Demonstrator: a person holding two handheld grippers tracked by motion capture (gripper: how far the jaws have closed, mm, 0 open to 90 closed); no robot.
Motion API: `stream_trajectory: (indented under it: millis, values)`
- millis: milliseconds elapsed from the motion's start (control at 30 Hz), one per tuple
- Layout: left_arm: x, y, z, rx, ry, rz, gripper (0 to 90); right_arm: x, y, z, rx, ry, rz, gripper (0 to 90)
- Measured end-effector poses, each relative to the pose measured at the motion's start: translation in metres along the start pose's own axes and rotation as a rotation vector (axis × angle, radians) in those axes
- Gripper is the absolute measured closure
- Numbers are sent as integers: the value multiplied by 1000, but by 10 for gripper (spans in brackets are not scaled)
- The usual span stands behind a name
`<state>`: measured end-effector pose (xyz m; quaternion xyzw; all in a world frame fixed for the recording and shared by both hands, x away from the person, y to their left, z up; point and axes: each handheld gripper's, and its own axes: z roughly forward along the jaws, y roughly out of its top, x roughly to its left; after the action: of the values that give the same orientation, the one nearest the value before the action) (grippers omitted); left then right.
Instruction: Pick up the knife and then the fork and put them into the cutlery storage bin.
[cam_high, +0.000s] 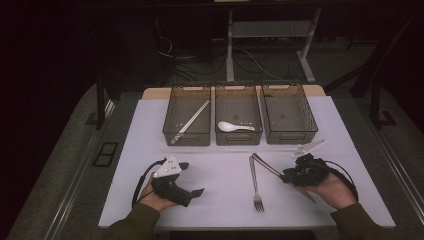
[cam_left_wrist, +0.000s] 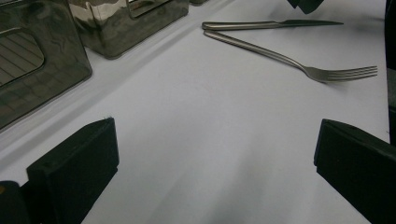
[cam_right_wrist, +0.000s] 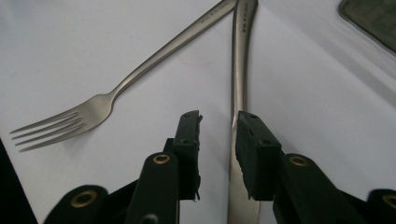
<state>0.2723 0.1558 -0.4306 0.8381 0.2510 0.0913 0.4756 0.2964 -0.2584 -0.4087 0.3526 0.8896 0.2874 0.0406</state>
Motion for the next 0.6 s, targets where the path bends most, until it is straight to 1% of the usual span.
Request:
stream_trajectory:
  millis: [67, 233, 367, 467, 600]
  values:
    - [0, 0, 1, -1, -3, -2, 0, 0, 7, 5, 33, -4, -13, 665]
    - [0, 0, 1, 8, -12, 0, 0, -2, 26, 16, 102, -26, -45, 665]
    - [-1, 1, 1, 5, -15, 2, 0, -2, 37, 27, 168, -40, -56, 664]
    - [-1, 1, 1, 4, -16, 3, 0, -4, 43, 34, 205, -47, -58, 670]
    - [-1, 1, 2, 6, -21, 5, 0, -6, 47, 39, 238, -62, -53, 685]
